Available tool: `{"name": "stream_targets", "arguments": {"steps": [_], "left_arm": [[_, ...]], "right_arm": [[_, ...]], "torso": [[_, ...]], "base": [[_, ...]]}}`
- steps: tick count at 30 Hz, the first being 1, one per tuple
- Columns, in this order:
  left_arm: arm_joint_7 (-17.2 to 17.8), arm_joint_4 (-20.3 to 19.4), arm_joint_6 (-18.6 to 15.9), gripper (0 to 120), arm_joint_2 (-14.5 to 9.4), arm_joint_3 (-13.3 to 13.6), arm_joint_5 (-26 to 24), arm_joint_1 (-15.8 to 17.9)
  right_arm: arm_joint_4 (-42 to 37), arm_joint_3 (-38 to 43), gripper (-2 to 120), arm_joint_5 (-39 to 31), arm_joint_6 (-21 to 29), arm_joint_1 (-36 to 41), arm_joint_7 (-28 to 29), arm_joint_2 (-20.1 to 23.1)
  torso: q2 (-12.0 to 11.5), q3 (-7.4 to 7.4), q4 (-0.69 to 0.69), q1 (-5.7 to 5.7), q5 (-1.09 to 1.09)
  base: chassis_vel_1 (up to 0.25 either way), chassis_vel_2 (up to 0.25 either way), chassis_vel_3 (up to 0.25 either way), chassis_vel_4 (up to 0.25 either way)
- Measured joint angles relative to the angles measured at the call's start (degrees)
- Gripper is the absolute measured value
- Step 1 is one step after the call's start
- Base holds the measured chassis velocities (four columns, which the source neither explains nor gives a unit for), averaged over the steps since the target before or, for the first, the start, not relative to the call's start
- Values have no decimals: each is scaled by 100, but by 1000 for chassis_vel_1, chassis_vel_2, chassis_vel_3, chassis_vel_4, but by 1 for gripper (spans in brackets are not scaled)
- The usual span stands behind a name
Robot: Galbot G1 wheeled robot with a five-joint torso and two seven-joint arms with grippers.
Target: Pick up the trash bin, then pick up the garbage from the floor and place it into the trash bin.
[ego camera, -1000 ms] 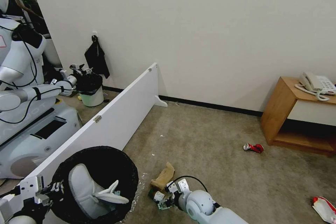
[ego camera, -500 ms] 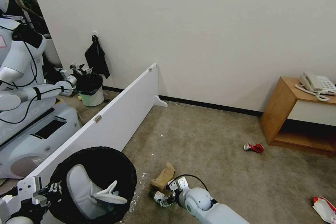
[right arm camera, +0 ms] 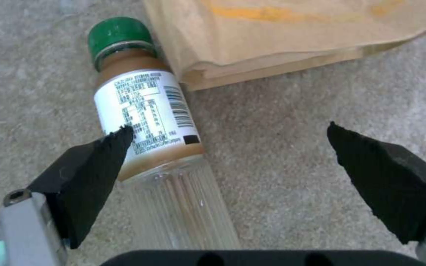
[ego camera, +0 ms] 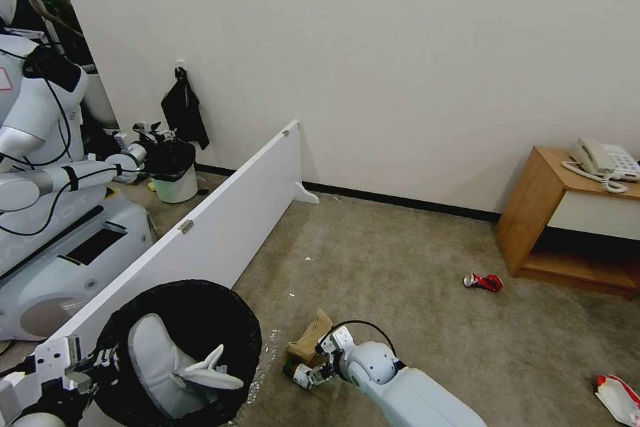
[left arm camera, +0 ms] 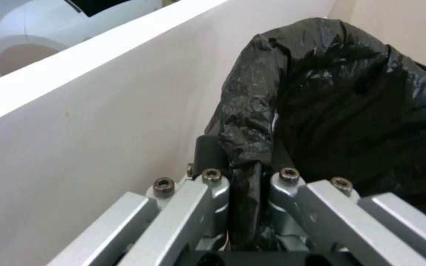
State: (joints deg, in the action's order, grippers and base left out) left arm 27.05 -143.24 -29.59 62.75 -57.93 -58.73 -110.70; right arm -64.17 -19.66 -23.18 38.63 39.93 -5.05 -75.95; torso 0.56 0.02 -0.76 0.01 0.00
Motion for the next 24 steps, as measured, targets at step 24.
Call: {"name": "stream_targets", "arguments": {"steps": [24], "left_arm": [[0,0,-7,4,7,-22,-14,-7]], "right_arm": [[360,-140,100,30,25,-202,-456,-218]], "torso": [[0,0,0,0,-1]], "base": [[0,0,0,0]]}}
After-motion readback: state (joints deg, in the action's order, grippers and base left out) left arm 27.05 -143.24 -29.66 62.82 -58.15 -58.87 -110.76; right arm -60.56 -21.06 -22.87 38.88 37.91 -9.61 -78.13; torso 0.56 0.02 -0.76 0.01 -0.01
